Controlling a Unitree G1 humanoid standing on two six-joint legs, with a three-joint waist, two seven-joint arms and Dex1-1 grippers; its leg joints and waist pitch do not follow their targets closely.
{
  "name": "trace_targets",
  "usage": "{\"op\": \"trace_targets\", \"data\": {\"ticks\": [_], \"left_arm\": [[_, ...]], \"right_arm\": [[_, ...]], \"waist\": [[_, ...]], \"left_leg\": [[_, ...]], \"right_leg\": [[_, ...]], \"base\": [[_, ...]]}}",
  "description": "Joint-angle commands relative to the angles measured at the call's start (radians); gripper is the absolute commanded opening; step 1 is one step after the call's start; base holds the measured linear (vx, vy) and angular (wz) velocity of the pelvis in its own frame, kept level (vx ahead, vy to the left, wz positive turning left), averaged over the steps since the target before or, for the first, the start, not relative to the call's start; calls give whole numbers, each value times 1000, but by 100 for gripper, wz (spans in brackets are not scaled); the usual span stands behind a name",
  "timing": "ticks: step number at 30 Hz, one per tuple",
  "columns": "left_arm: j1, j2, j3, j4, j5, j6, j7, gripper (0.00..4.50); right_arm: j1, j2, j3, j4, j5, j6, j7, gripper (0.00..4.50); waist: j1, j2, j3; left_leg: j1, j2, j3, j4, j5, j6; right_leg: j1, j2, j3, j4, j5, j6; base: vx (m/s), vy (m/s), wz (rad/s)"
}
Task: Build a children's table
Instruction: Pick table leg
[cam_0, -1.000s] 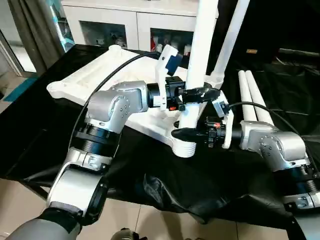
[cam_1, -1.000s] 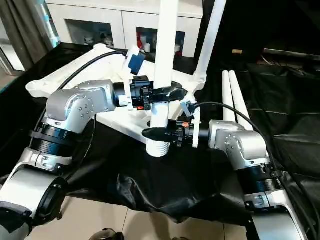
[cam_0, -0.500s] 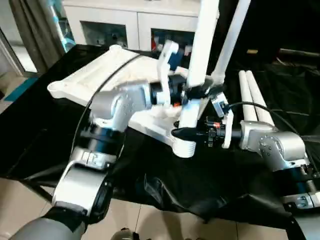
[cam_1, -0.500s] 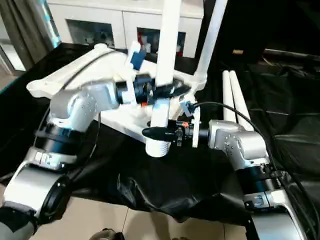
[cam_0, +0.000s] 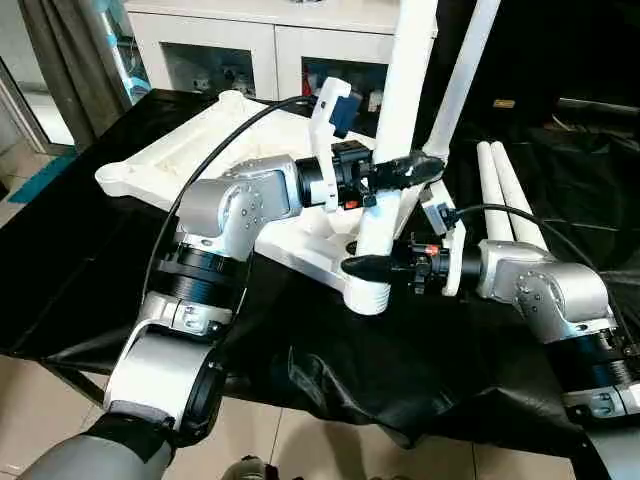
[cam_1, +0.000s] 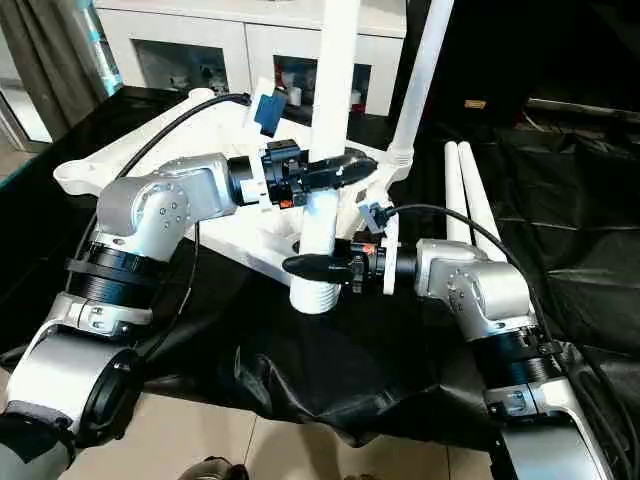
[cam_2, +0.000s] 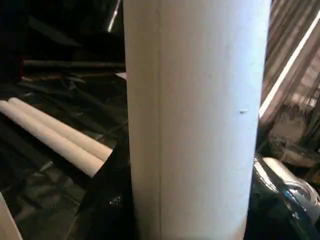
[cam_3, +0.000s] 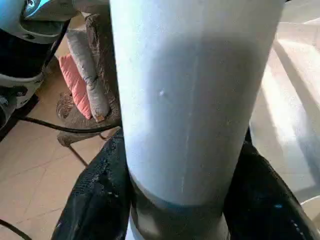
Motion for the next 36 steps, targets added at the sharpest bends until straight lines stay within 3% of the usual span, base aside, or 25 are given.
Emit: {"op": "trace_targets", "data": {"ticks": [1, 5, 29, 30, 34, 36], "left_arm": [[-25, -5, 24, -19, -23, -14, 12, 185], [-15, 3, 24, -30, -31, -10, 2, 185], [12, 16, -20, -72, -19, -16, -45, 185], [11, 17, -20, -72, -19, -16, -45, 185], [10, 18, -18, -74, -23, -12, -49, 185], [11, 18, -19, -77, -26, -7, -52, 185]], "right_arm": [[-17, -2, -14, 13, -7, 6, -3, 270], [-24, -7, -11, 15, -18, -9, -3, 309], [-60, -13, -14, 30, 19, 41, 56, 311], [-60, -12, -14, 30, 19, 43, 56, 282], [-59, -9, -14, 33, 19, 44, 57, 274], [-60, -8, -14, 34, 19, 44, 57, 242]], "waist": [[3, -27, -85], [4, -26, -86], [3, -29, -83], [4, -29, -84], [4, -29, -84], [4, -29, -85]], "left_leg": [[28, 50, -25, -57, -112, 65], [28, 50, -25, -56, -99, 71], [30, 52, -25, -59, -117, 57], [30, 52, -26, -59, -119, 55], [29, 52, -26, -59, -111, 57], [29, 52, -25, -58, -112, 58]], "right_leg": [[54, -71, 38, -69, -141, -253], [53, -71, 39, -67, -137, -249], [52, -71, 40, -69, -153, -247], [51, -71, 40, -69, -157, -246], [52, -71, 39, -67, -144, -247], [52, -71, 39, -67, -144, -247]], "base": [[0, 0, 0], [0, 0, 0], [0, 0, 0], [0, 0, 0], [0, 0, 0], [0, 0, 0]]}}
